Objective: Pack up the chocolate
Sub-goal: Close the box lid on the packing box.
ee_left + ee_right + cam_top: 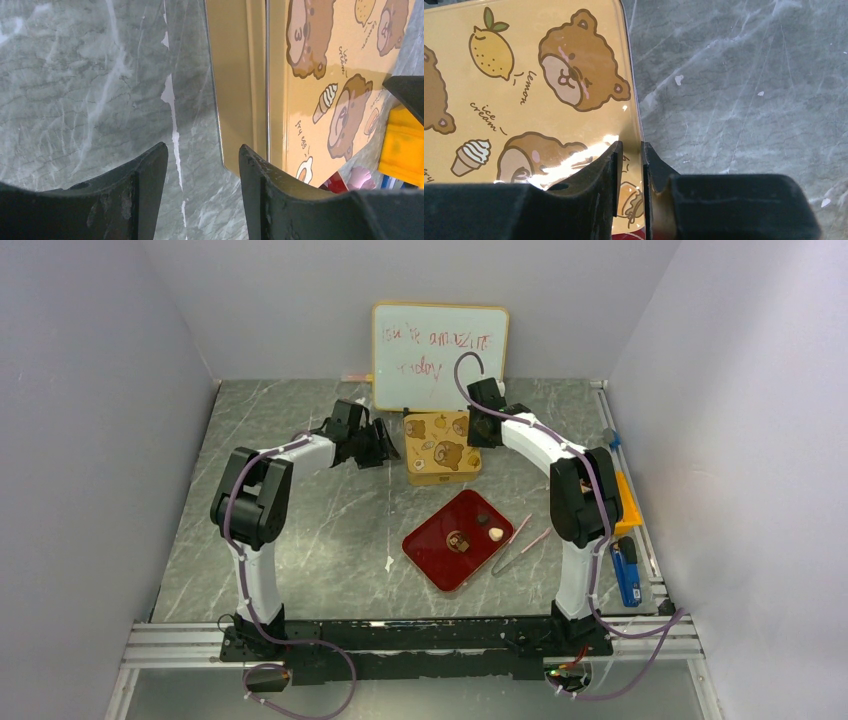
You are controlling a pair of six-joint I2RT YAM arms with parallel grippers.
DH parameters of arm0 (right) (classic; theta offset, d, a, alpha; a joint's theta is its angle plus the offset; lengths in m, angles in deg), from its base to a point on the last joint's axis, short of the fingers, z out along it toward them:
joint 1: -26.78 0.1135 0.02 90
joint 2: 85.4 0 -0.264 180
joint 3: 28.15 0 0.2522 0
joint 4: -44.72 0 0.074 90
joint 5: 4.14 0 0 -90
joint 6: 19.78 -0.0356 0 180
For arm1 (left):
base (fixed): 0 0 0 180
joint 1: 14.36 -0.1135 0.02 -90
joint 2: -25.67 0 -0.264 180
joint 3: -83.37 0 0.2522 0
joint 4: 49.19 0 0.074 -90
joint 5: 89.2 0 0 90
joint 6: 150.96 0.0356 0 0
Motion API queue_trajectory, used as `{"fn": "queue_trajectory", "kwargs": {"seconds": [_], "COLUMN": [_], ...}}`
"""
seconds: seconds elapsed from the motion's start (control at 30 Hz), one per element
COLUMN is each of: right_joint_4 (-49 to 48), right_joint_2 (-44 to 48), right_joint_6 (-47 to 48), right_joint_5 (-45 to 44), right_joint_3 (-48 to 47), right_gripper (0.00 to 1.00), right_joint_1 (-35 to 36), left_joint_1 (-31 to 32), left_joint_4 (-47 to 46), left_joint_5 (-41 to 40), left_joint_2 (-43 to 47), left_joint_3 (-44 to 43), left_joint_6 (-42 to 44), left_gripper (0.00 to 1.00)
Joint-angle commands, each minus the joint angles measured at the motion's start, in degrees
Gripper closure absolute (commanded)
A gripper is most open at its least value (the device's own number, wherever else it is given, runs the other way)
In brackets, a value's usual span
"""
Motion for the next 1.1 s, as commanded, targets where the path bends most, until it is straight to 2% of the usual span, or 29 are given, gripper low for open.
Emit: {"fn": "queue_trajectory", "kwargs": {"seconds": [0.0,0.53,0.7,0.93,1.07], "right_joint_4": [-1.3,-2.1,-4.3,-2.6,-1.3], "right_joint_2": [2.0,0.5,3.5,5.2,3.9], "right_joint_6": [0.9,1.1,1.6,1.8,1.3], "right_joint_5": [-0.3,2.6,0.5,-5.6,-4.8], "right_joint_3": [-2.2,-3.1,-1.6,-2.6,-2.2], "right_gripper": [0.76,0.76,0.76,0.8,0.81], "right_joint_1": [0.1,0.1,0.0,-1.8,-3.7], "left_joint_1": [0.4,1.1,1.1,1.1,1.1], "left_joint_4": [0.2,0.5,0.4,0.8,0.7], "left_joint_5": [-1.0,-1.8,-2.3,-2.6,-2.6], "left_joint_2": [-0.5,-0.8,-0.5,-0.8,-0.9], "left_joint_3": [-1.9,-2.5,-2.3,-2.9,-2.8], "left_joint_6": [0.0,-0.7,-1.0,-1.0,-0.9], "left_gripper": [0.41,0.41,0.41,0.41,0.41]}}
